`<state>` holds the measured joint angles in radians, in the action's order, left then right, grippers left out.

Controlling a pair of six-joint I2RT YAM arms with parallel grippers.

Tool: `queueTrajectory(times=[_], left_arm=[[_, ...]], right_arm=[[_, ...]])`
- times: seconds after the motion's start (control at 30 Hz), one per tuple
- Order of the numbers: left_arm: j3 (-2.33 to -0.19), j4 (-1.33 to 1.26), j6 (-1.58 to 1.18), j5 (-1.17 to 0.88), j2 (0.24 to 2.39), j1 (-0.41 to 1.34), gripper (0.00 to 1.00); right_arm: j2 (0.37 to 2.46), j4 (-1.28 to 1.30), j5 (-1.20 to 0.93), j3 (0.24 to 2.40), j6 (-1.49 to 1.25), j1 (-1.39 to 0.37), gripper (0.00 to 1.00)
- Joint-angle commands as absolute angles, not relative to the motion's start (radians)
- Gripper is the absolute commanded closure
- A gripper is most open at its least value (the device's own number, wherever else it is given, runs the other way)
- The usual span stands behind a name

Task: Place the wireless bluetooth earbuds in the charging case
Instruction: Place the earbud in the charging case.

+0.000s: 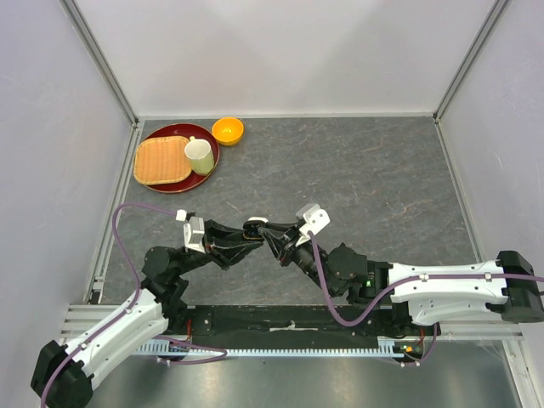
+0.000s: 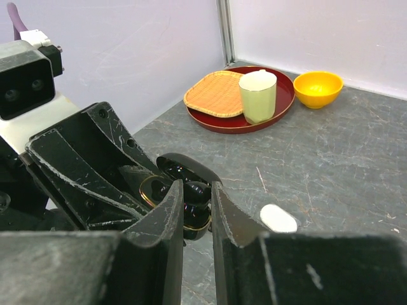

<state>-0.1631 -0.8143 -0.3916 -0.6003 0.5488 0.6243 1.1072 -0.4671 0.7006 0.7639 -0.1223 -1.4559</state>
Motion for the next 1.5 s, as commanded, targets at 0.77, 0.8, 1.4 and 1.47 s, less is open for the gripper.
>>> queueTrajectory(times=[0.77,0.8,1.4,1.47], left_arm=[[-0.169,-0.907,-0.376,-0.577,0.522,0.624,0.98],[-0.170,-0.908,-0.376,-0.580,0.523,0.623,0.98],[-0.153,-0.928,-0.357,-0.523,0.497,0.624,0.98],[-0.153,-0.928,-0.357,-0.519,0.497,0.624,0.98]], right_arm=[[1.144,-0.387,0.727,0.801,-0.075,-1.460,1.00],[1.146,-0.388,0.727,0.805,-0.075,-1.460,1.00],[1.147,-0.267,0.700,0.856,-0.146,-1.454,1.00],[1.149,-0.253,0.698,0.859,-0.149,-1.454,1.00]])
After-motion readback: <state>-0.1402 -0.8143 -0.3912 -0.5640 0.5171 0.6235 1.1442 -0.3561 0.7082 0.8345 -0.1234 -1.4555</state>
